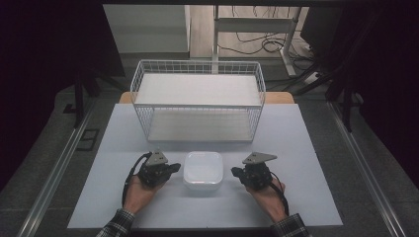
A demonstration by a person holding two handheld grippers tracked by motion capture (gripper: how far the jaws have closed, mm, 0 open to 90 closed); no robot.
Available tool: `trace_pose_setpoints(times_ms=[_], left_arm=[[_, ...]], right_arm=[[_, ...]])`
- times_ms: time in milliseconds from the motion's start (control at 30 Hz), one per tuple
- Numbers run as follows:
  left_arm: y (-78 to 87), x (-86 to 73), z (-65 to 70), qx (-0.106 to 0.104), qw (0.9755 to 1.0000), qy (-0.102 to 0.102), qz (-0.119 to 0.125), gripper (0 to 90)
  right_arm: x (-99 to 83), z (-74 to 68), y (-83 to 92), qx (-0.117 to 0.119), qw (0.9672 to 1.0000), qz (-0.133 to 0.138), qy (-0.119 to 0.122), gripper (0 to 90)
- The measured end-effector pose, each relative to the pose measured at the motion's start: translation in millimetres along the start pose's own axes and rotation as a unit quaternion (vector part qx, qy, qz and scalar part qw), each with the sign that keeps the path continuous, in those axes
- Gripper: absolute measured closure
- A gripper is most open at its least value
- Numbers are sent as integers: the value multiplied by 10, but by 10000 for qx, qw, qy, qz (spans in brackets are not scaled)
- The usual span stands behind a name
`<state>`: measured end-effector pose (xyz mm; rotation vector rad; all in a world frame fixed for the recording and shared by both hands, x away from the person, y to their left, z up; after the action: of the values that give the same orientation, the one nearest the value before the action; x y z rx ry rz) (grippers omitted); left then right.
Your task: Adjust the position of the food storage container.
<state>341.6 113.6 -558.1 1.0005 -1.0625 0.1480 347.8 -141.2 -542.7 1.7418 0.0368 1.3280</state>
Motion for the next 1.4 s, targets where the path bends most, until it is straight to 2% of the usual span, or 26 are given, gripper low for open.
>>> trace_pose_setpoints(times_ms=[67,100,133,167,267,333,500,600,933,967,1000,1133,1233,1267,1300,1333,1400], left_arm=[[-94,32,-70,40,10000,40,-48,897],[-147,44,-96,70,9999,32,-77,897],[-205,59,-115,107,9999,63,-83,897],[-254,67,-138,96,9998,13,-144,897],[-376,95,-157,56,9999,35,-130,897],[-420,98,-135,-5,9999,43,-147,897],[-414,79,-65,-53,9997,-41,-226,897],[-385,60,4,-72,9996,-78,-263,897],[-314,-15,299,-233,9984,-272,-428,896],[-307,-19,314,-197,9984,-295,-430,894],[-293,-21,317,-152,9985,-298,-425,887],[-121,-54,252,-16,9991,-215,-368,865],[50,-113,215,-67,9995,-56,-287,812],[100,-142,213,-70,9996,-16,-275,812],[149,-169,208,-77,9997,-3,-250,763],[197,-198,205,-79,9997,31,-216,763],[288,-248,204,-69,9998,118,-135,691]], right_arm=[[67,29,-92,15,10000,2,-34,893],[134,53,-196,-81,10000,-36,24,893],[134,53,-196,-81,10000,-36,24,893],[190,86,-299,-156,9999,-68,24,893],[228,114,-392,-151,9998,-87,-27,893],[254,149,-496,-148,9998,-103,25,892],[252,159,-522,-45,10000,-69,-23,892],[213,137,-487,65,9999,-53,-55,891],[62,-5,-322,137,9997,-209,-11,890],[27,-34,-304,83,9995,-294,66,880],[22,-34,-291,-31,9994,-309,132,876],[30,6,-196,-219,9992,-234,220,858],[-8,49,-10,-234,9996,-68,108,809],[-8,49,-10,-234,9996,-68,108,809],[-49,41,82,-233,9997,-19,85,775],[-49,41,82,-233,9997,-19,85,775],[-97,23,179,-262,9996,23,73,734]])
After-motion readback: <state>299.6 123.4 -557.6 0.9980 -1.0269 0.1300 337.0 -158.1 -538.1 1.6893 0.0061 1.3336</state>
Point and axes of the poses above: each handheld gripper's, and its own axes: y roughly backward along the jaws, x roughly out of its top, z roughly to its right, the point moved 7 cm from there along -y, roughly forward along the jaws, and after that the axes turned 4 degrees about y, right-handed, at the moved point
